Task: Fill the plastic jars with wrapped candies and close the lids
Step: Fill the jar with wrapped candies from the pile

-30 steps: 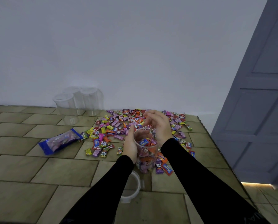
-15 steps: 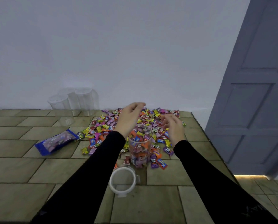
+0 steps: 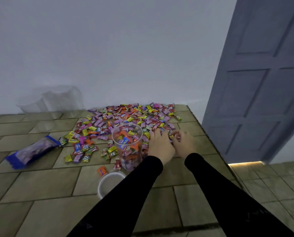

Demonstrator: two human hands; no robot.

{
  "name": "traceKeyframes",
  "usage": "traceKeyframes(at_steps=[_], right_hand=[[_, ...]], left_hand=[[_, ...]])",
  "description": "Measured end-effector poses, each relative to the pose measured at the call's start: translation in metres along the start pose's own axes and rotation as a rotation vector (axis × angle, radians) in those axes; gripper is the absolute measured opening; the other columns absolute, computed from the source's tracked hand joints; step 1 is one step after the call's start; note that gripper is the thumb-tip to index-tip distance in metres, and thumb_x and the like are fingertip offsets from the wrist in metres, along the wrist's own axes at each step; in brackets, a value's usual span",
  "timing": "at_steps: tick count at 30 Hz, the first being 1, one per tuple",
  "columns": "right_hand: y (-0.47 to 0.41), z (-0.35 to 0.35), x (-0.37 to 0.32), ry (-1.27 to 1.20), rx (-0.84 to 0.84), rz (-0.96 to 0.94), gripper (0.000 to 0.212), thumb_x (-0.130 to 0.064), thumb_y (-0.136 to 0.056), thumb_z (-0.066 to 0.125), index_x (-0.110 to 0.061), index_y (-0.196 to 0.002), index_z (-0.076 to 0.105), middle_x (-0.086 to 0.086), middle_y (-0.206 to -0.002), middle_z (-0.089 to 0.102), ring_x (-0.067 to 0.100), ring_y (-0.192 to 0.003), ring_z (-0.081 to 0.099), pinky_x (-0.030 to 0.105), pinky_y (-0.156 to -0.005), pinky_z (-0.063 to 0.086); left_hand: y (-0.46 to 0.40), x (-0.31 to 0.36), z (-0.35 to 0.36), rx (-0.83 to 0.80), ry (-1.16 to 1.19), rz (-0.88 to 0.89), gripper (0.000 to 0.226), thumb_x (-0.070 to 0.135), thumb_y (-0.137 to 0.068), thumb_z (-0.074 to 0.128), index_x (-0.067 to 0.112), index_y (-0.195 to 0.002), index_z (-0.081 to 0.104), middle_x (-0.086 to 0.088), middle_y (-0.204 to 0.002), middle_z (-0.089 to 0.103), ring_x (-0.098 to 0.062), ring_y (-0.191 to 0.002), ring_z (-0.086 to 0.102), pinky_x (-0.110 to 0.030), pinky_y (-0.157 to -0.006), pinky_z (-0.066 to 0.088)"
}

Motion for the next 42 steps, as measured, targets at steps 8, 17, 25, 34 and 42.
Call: traceKeyframes(at_steps=[8,17,25,34,42], right_hand=[[-0.009,0.017,0.009,0.369,-0.046,-0.112,0.041,-0.029,-0.097,0.044,-0.024,-0.137,0.042,0.011,-0.143,0.034,0.029,-0.13,0.035,0.042,-0.106,0.033],[-0.048,0.049,0.017,0.504,-0.248,-0.208,0.056,-0.054,-0.099,0.029,-0.038,-0.15,0.016,0.002,-0.16,0.005,0.03,-0.147,0.0,0.051,-0.116,0.007],[-0.069,0.07,0.009,0.592,-0.3,-0.279,0.05,-0.05,-0.101,0.025,-0.04,-0.149,0.02,0.003,-0.157,0.018,0.028,-0.143,0.016,0.049,-0.112,0.019],[-0.069,0.065,0.003,0.519,-0.169,-0.316,0.044,-0.046,-0.1,0.035,-0.028,-0.139,0.044,0.007,-0.122,0.05,0.027,-0.105,0.047,0.037,-0.087,0.043],[-0.071,0.054,-0.003,0.372,-0.164,-0.194,0.035,-0.038,-0.102,0.035,-0.012,-0.118,0.052,0.01,-0.109,0.062,0.028,-0.1,0.056,0.037,-0.079,0.043]], left_hand=[[-0.016,-0.031,0.042,-0.078,-0.142,-0.15,0.061,0.037,-0.102,0.032,0.019,-0.155,0.007,-0.011,-0.162,-0.008,-0.037,-0.147,-0.002,-0.053,-0.115,0.008],[-0.048,-0.047,0.051,0.031,-0.119,-0.222,0.06,0.04,-0.101,0.032,0.025,-0.155,0.009,-0.009,-0.162,-0.001,-0.036,-0.146,0.004,-0.054,-0.113,0.012],[-0.069,-0.055,0.055,0.095,-0.043,-0.321,0.054,0.026,-0.102,0.032,0.023,-0.153,0.016,-0.014,-0.156,0.014,-0.035,-0.14,0.015,-0.047,-0.109,0.023],[-0.078,-0.058,0.044,0.21,0.04,-0.292,0.05,0.011,-0.1,0.031,0.018,-0.149,0.028,-0.017,-0.134,0.037,-0.034,-0.123,0.033,-0.036,-0.099,0.029],[-0.075,-0.056,0.036,0.276,0.104,-0.257,0.046,-0.001,-0.095,0.034,0.012,-0.138,0.038,-0.015,-0.126,0.041,-0.032,-0.116,0.036,-0.036,-0.091,0.036]])
Point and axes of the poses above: each hand's wrist, its own y-axis away from the middle knuckle, its own z-axis out of the palm, x = y × z, the point moved 8 cm from there along -y, towards the middle knuckle
